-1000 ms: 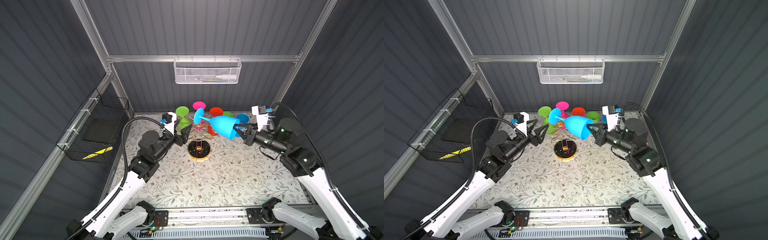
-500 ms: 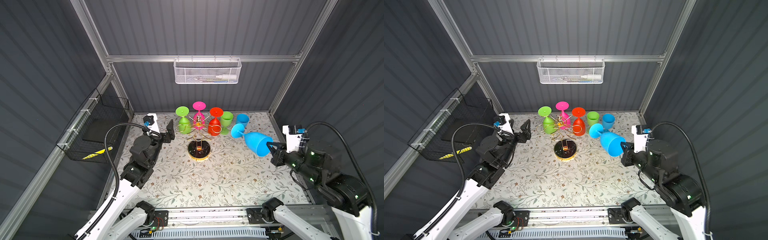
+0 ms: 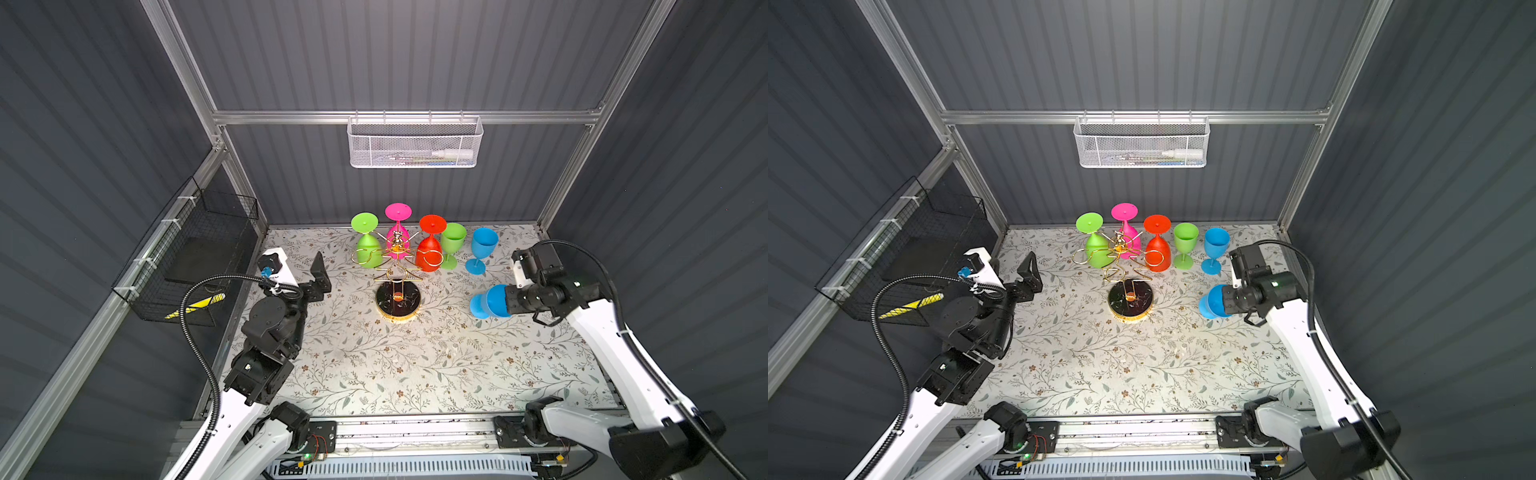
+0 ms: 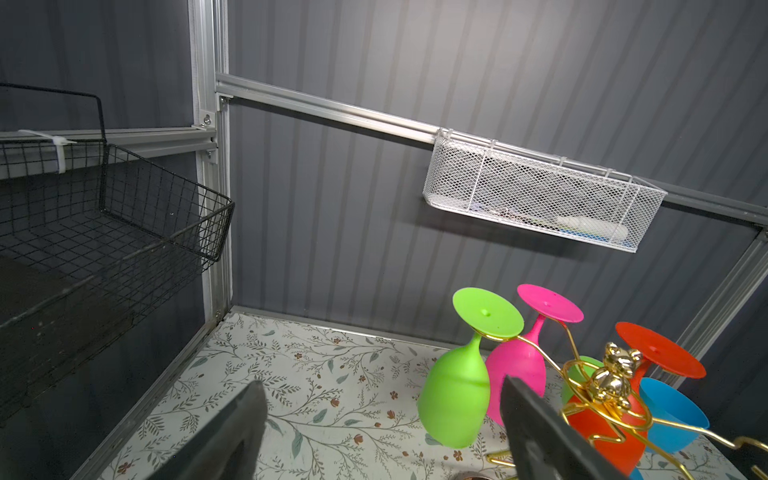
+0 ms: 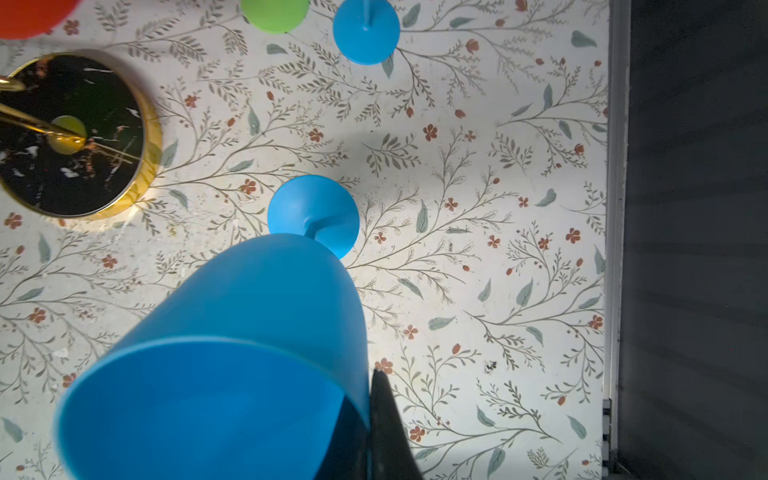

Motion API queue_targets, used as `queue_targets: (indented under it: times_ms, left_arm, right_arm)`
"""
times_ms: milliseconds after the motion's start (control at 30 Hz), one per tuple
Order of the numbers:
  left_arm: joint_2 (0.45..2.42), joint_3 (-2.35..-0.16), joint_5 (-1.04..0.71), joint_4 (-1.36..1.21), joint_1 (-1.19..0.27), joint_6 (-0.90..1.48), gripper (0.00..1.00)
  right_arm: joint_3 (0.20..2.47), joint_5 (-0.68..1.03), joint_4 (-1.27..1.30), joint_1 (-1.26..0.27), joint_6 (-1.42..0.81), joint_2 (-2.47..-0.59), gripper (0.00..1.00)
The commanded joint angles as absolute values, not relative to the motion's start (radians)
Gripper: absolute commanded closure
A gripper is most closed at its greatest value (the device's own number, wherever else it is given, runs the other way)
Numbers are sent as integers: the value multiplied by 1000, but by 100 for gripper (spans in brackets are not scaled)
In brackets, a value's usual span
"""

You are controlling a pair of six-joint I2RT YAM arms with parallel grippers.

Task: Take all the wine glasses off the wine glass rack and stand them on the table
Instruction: 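Carry the blue glass with the right gripper while the left gripper withdraws, then lower the blue glass upright onto the table beside the other blue glass, then open the right gripper and draw it back while the left gripper moves toward the rack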

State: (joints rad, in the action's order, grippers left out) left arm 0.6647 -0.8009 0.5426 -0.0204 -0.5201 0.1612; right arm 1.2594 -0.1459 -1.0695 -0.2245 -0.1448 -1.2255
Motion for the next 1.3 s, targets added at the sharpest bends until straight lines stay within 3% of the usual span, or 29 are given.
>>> queue_targets:
  times_ms: [0, 433, 967, 1267]
  left_arm:
    - [653, -795, 566, -5, -520, 156, 10]
    - [647, -814, 554, 19, -520, 111, 9]
    - [664, -853, 565, 33, -520, 104, 8]
    - [670, -877, 563, 32, -520, 114, 8]
  right_arm:
    - [1306, -147, -1061, -170, -101, -1290, 100]
    - [1520, -136, -965, 19, -75, -1558, 100]
    - [1810, -139, -1003, 41, -46, -1893, 100]
    - [1836, -137, -1005, 51, -53, -1922, 85]
